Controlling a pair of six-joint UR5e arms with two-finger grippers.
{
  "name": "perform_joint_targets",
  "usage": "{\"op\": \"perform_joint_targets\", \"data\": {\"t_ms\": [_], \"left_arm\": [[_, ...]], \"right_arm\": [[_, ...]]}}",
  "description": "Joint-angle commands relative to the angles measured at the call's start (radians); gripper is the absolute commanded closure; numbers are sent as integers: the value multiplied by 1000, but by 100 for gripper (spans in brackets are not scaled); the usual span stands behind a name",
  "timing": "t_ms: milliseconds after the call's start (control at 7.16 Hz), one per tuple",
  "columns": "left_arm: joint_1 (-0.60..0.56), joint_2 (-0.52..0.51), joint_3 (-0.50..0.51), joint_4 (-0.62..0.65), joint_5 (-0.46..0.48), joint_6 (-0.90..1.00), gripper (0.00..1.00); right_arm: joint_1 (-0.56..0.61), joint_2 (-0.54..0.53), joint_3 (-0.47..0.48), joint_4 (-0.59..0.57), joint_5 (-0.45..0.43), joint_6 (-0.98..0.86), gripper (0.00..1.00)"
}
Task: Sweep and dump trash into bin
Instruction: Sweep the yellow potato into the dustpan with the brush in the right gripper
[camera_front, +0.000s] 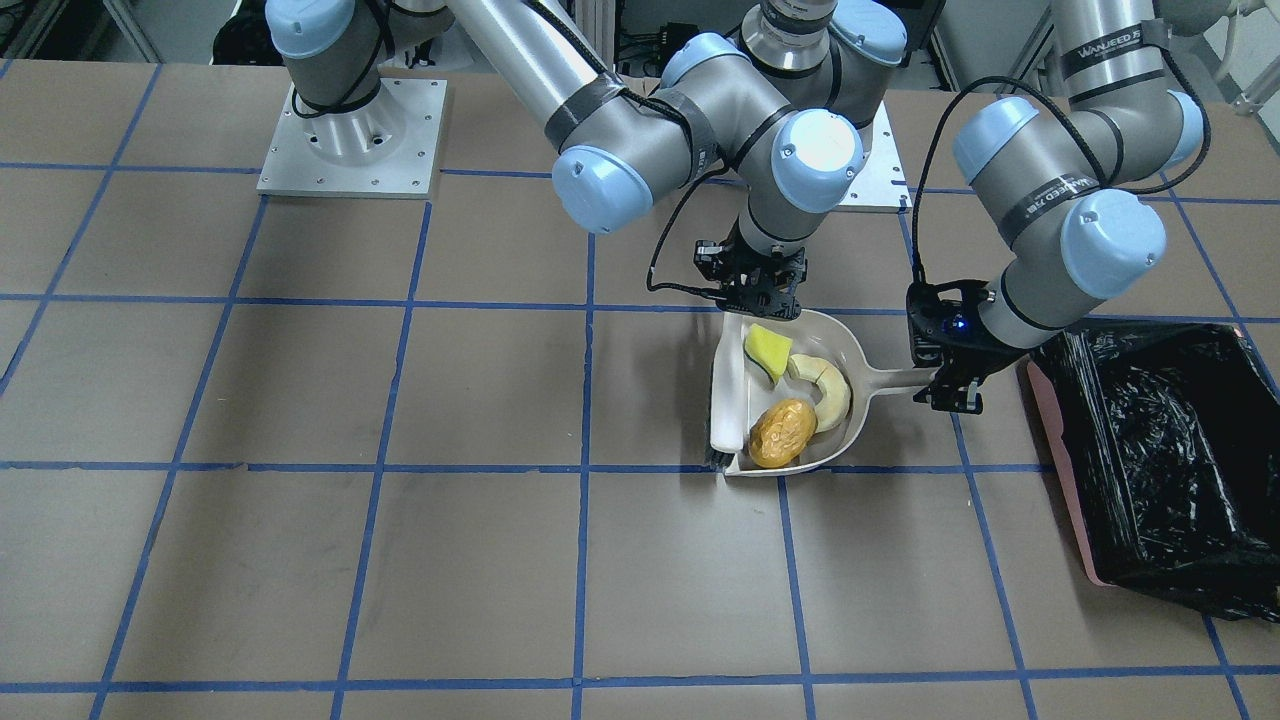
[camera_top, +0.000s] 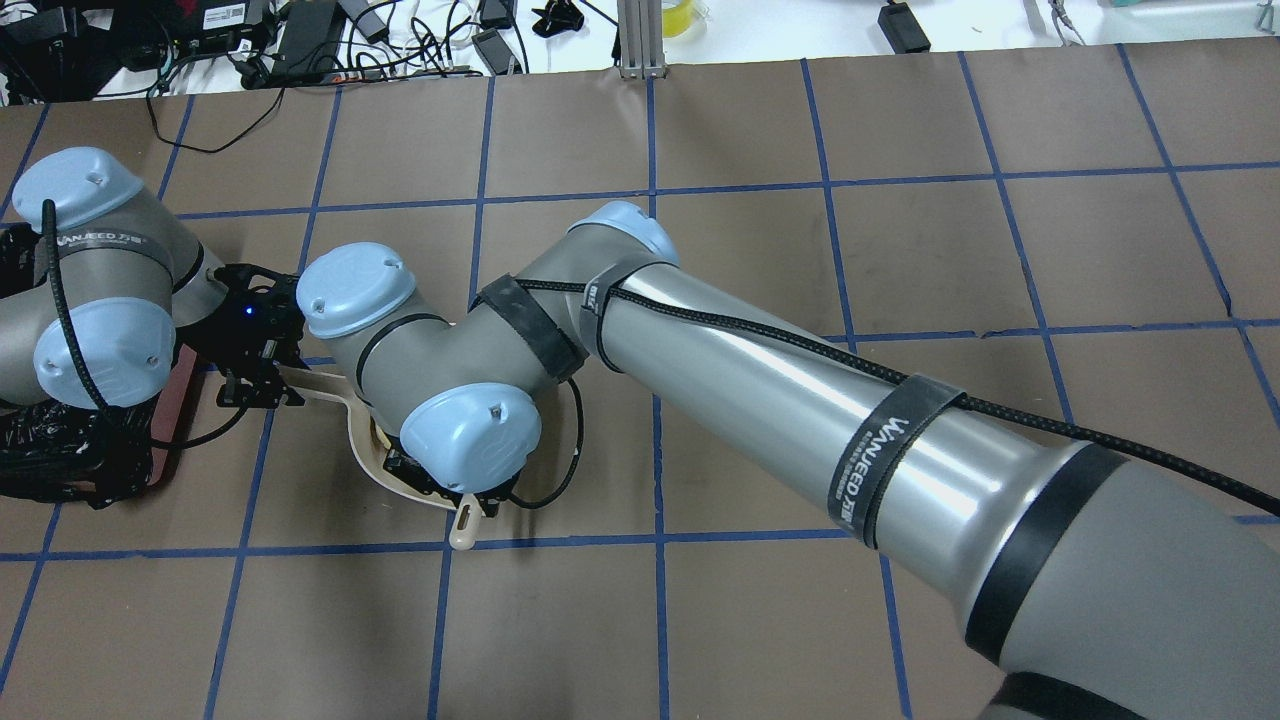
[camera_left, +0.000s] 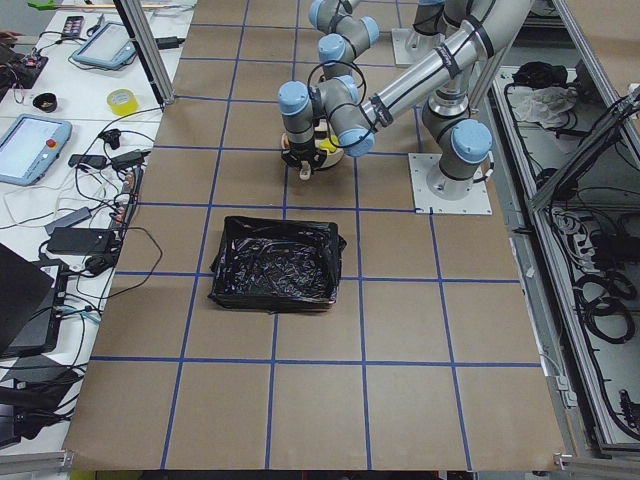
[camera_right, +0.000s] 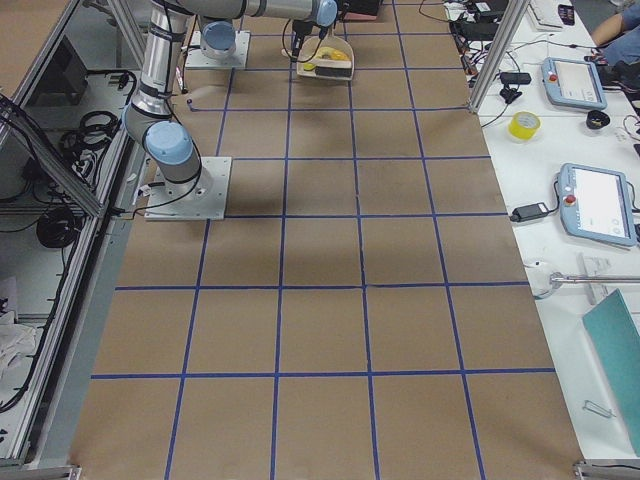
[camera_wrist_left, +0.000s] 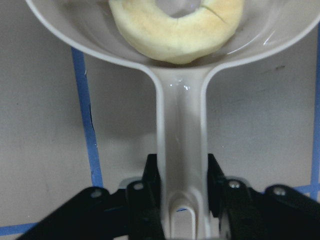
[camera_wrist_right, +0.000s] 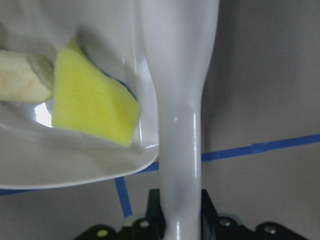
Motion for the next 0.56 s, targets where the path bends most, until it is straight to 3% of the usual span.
{"op": "perform_joint_targets", "data": {"t_ms": [0, 140, 279, 419], "left_arm": [[3, 0, -1, 0, -2, 2, 100], [9, -2, -1, 0, -6, 6, 100], [17, -2, -1, -1, -11, 6, 100], [43, -3, 8, -12, -81, 6, 100]], "right_arm": [[-53, -47, 1, 64, -33, -89, 100], [-108, -74, 3, 100, -61, -162, 100], [-202, -100, 3, 127, -155, -251, 100], [-298, -114, 3, 134, -176, -302, 100]]}}
